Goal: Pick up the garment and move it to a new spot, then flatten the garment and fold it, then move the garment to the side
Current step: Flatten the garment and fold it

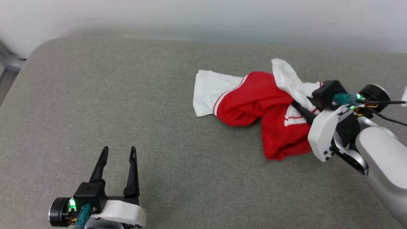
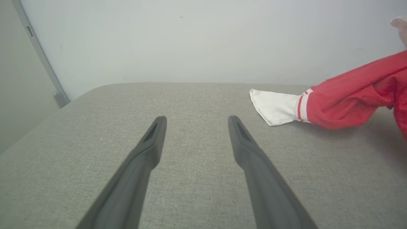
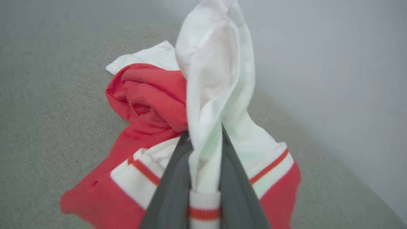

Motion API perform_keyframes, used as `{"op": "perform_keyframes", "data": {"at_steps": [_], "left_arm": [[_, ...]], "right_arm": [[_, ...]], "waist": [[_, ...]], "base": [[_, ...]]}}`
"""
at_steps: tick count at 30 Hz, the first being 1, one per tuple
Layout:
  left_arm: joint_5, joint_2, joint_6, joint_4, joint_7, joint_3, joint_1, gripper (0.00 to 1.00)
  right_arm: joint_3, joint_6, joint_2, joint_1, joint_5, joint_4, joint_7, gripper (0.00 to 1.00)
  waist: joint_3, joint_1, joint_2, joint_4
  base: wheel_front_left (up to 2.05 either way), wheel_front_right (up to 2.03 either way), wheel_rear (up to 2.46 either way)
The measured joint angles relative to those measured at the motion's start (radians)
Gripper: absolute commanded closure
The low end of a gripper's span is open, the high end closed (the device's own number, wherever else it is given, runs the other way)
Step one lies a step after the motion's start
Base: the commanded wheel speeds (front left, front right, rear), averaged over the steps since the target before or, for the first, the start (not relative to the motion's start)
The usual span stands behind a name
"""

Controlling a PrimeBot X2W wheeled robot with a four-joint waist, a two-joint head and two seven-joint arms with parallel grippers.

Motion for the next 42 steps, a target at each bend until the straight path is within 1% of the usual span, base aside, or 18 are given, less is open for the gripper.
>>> {"op": "perform_keyframes", "data": {"at_steps": [5,8,15,22,27,35,40,42], "left_arm": [[0.007,0.000,-0.006,-0.003,0.000,0.007,0.016,0.00],[0.013,0.000,-0.009,-0.007,0.000,0.013,0.017,0.00],[0.025,0.000,-0.018,-0.008,0.000,0.026,0.033,0.00],[0.028,0.000,-0.026,-0.006,0.000,0.029,0.036,0.00],[0.028,0.000,-0.027,-0.003,0.000,0.028,0.038,0.00],[0.032,0.000,-0.028,0.003,0.000,0.024,0.045,0.00],[0.032,0.000,-0.028,0.006,0.000,0.022,0.051,0.00],[0.032,0.000,-0.028,0.008,0.000,0.021,0.053,0.00]], "right_arm": [[-0.186,0.000,0.065,0.080,-0.007,-0.039,-0.110,1.00],[-0.312,0.000,0.110,0.145,0.001,-0.049,-0.158,1.00],[-0.608,0.000,0.183,0.298,0.008,-0.040,-0.251,1.00],[-0.881,0.000,0.222,0.422,0.022,0.037,-0.325,1.00],[-1.038,-0.001,0.251,0.483,0.040,0.121,-0.364,1.00],[-1.244,-0.001,0.287,0.529,0.075,0.282,-0.399,1.00],[-1.273,-0.001,0.307,0.531,0.071,0.379,-0.403,1.00],[-1.274,-0.001,0.307,0.528,0.068,0.392,-0.405,1.00]], "waist": [[-0.020,0.0000,0.0000,-0.043],[-0.028,0.0000,0.0000,-0.066],[-0.041,0.0000,0.0000,-0.106],[-0.044,0.0000,0.0000,-0.129],[-0.047,0.0000,0.0000,-0.137],[-0.055,0.0000,0.0000,-0.139],[-0.060,0.0000,0.0000,-0.139],[-0.064,0.0000,0.0000,-0.140]], "base": [[0.00,0.00,0.00],[0.00,0.00,0.00],[0.00,0.00,0.00],[0.00,0.00,0.00],[0.00,0.00,0.00],[0.00,0.00,0.00],[0.00,0.00,0.00],[0.00,0.00,0.00]]}}
